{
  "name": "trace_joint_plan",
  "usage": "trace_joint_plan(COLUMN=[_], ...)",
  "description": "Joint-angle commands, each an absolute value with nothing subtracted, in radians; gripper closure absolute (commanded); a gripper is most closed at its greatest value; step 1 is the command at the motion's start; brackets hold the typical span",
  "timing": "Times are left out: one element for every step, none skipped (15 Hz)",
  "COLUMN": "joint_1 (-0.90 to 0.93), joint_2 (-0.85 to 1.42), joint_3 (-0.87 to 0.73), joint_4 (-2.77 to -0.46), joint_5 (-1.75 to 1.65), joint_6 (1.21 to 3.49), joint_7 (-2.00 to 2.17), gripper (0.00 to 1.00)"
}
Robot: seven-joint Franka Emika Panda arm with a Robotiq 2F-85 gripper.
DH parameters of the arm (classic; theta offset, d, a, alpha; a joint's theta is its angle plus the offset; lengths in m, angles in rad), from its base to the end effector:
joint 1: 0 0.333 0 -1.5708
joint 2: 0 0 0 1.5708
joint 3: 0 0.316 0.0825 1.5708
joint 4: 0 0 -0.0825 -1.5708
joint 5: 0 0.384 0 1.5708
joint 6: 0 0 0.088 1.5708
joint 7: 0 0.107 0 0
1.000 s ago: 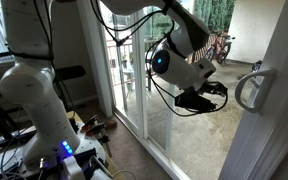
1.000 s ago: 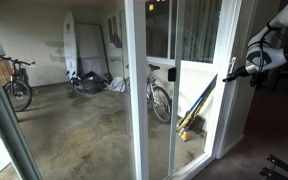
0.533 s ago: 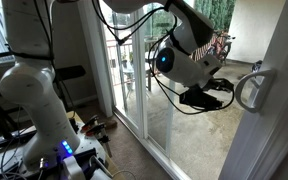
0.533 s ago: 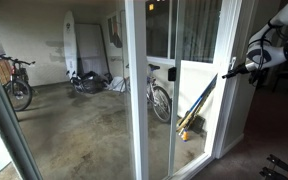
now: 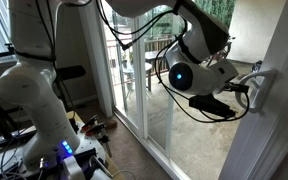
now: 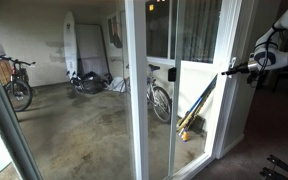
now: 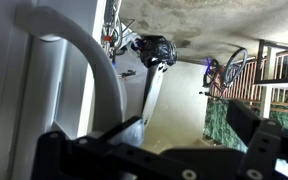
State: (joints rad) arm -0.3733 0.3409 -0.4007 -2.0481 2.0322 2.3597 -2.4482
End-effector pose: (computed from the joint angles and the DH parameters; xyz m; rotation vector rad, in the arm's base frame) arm 0.4466 -0.4092 0.2966 2.5072 0.0730 1.7020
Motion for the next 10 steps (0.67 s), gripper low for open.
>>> trace_joint_plan(joint_1=[-0.383, -0.380, -0.378, -0.377, -0.379, -0.380, -0.384, -0.389, -0.393, -0.398], joint_2=[0.341, 0.331, 0.321, 0.316, 0.314, 0.313, 0.312, 0.307, 0.300, 0.294], joint_3=[-0.414, -0.416, -0.418, -0.420, -0.421, -0.423, -0.424, -0.428, -0.432, -0.437], joint_4=[-2.088, -2.116, -2.146, -2.168, -2.189, -2.201, -2.209, -2.217, -2.222, -2.226], joint_5=[1.972, 1.948, 1.913, 1.892, 1.870, 1.847, 1.834, 1.820, 1.810, 1.799], joint_6=[2.293, 2.282, 2.271, 2.261, 2.247, 2.237, 2.227, 2.217, 2.206, 2.192], joint_7=[-2.480, -2.503, -2.517, -2.541, -2.561, -2.571, -2.576, -2.574, -2.568, -2.564], gripper=[0.00, 0.00, 0.00, 0.00, 0.00, 0.00, 0.00, 0.00, 0.00, 0.00])
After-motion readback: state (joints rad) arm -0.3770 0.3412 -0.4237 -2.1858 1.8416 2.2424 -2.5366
